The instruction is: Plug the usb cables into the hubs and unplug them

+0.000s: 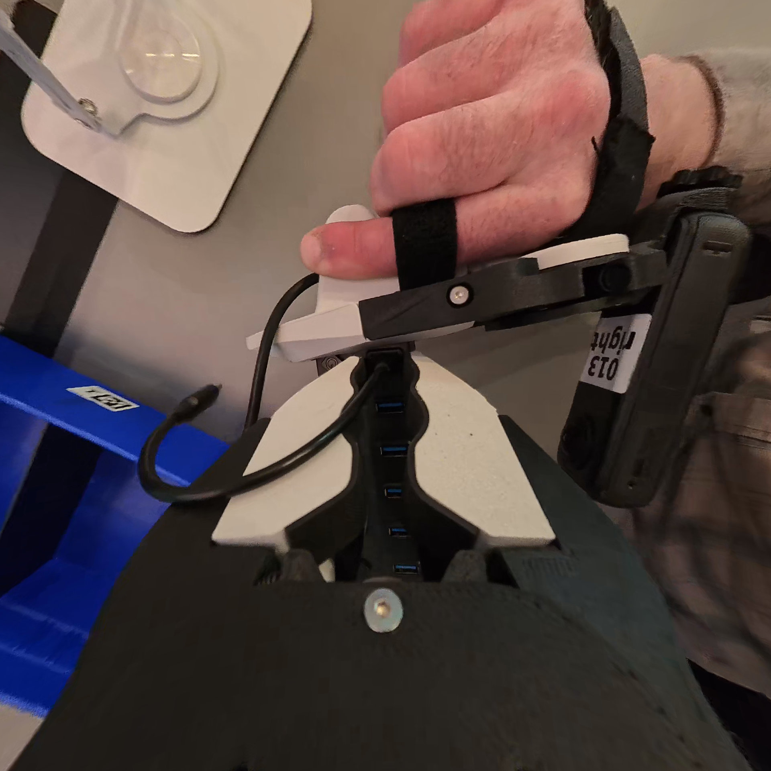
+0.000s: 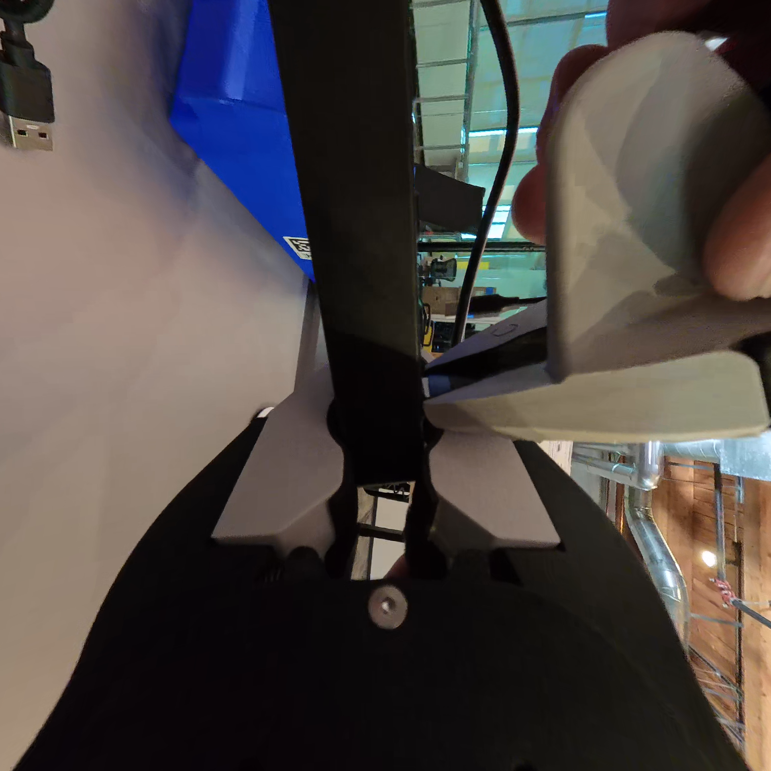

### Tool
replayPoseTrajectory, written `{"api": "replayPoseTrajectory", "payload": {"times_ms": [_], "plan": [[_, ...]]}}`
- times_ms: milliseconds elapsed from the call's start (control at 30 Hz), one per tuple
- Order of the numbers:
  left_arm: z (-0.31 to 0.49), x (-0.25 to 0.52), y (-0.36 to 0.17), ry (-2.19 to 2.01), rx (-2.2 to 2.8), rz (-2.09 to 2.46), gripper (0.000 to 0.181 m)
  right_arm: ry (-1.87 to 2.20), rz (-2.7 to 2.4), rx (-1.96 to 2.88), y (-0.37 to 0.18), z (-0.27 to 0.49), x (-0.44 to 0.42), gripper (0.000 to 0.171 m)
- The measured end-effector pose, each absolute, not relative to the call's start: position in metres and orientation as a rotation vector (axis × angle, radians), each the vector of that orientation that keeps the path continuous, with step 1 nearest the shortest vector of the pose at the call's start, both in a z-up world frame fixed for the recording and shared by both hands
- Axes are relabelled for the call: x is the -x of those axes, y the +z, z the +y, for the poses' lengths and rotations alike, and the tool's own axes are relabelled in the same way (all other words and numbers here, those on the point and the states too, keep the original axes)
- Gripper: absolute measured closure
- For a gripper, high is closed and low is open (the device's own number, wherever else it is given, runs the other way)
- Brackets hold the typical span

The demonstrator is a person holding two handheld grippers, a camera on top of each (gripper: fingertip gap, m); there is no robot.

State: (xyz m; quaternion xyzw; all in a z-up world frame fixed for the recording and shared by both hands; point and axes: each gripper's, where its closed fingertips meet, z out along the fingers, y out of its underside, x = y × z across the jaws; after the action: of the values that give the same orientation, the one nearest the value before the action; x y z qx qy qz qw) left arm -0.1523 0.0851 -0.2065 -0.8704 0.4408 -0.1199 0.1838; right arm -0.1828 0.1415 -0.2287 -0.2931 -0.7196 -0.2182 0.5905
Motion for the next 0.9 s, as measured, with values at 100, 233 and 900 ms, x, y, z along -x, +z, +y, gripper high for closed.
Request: {"api": "replayPoseTrajectory", "payload": {"times_ms": [100, 233, 900], "plan": [[0.084, 0.154, -0.204, -0.328, 2.458, 1.257, 0.165, -0.513, -1.65, 0.696, -0.226, 0.141, 0.184, 0.148], [0.073, 0.16, -0.207, -0.555, 2.501, 1.394, 0.165, -0.471, -1.676, 0.641, -0.23, 0.126, 0.194, 0.148], [0.076, 0.161, -0.203, -0.617, 2.539, 1.35, 0.166, -0.468, -1.654, 0.73, -0.229, 0.132, 0.194, 0.149]]}}
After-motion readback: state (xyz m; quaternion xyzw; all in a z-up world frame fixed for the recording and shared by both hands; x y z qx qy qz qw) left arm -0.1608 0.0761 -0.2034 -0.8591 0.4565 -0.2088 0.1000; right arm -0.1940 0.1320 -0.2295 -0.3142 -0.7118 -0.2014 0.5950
